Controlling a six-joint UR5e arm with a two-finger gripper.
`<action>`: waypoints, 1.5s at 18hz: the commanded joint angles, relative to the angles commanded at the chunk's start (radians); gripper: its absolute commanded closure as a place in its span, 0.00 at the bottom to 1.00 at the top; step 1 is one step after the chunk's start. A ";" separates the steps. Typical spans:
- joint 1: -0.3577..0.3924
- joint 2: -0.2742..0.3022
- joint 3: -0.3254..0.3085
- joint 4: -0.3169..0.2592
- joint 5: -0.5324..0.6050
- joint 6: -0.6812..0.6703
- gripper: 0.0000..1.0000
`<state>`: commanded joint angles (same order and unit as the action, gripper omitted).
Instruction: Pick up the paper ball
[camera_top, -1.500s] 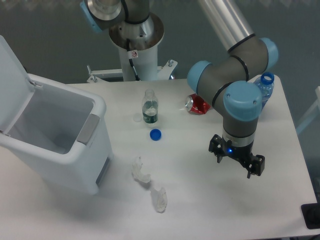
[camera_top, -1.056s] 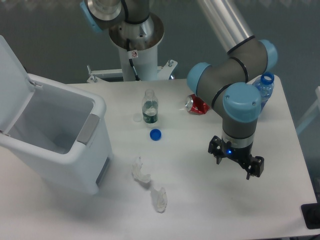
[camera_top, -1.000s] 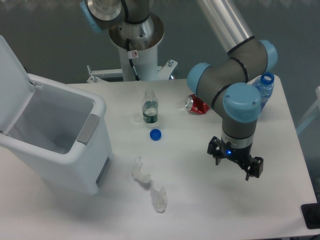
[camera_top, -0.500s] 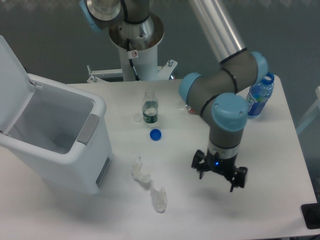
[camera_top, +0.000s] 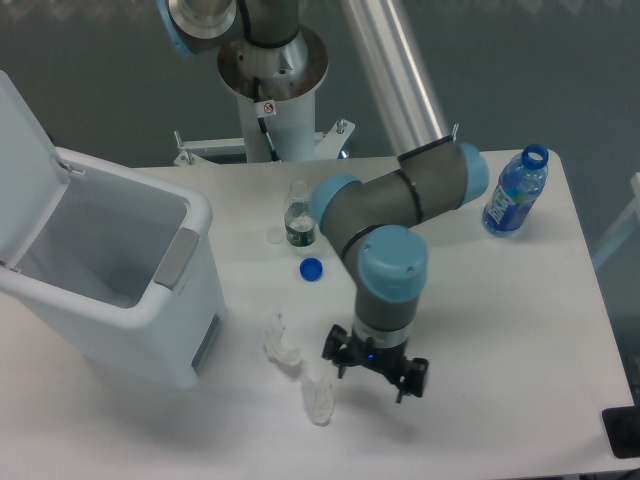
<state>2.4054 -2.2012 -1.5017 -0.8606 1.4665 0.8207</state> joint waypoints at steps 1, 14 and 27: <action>-0.002 -0.008 -0.002 0.002 0.000 -0.003 0.00; -0.038 -0.060 0.026 0.015 0.005 -0.071 0.06; -0.052 -0.066 0.024 0.014 0.009 -0.069 0.87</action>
<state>2.3531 -2.2672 -1.4772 -0.8468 1.4757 0.7517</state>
